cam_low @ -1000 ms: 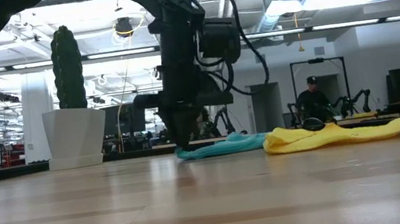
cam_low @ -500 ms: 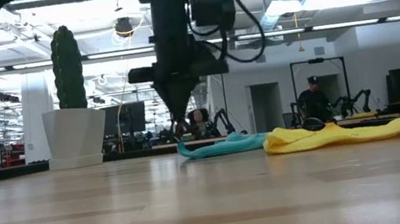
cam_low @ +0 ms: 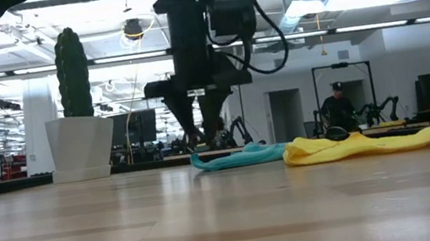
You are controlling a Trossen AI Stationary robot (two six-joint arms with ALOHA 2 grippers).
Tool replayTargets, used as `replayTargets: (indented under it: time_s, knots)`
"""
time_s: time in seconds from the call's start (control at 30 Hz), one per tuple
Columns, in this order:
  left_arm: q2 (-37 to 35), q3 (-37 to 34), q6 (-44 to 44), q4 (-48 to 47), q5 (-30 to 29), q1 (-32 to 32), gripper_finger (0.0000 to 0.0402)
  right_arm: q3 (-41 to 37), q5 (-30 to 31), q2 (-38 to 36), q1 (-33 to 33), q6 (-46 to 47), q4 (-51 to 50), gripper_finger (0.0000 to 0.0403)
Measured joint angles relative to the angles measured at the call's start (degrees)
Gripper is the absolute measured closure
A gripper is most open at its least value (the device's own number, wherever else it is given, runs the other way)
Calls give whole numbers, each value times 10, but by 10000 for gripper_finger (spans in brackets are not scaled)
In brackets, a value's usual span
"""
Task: Fold microfiber towels
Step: Fold the blue microfiber towel
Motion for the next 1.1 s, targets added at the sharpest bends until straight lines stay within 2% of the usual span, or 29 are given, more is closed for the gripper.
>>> replayTargets:
  time_s: [0.17,0.27,0.43,0.57,0.83,0.97,1.1]
  knots:
    - [0,-49,-27,12,22,8,157,0,0,0,0,0,-5,123]
    - [0,-75,-35,40,46,8,151,0,0,0,0,0,-12,123]
    - [0,-78,-36,64,37,-1,151,0,0,0,0,0,-19,123]
    - [0,-78,-36,61,18,7,165,0,0,0,0,-9,-19,123]
    - [0,-78,-9,73,28,27,217,0,0,0,0,-10,-19,123]
    - [0,-88,-6,78,30,27,226,0,0,0,2,-10,-21,123]
    - [0,-109,-10,93,57,27,227,0,-1,0,2,-10,-32,123]
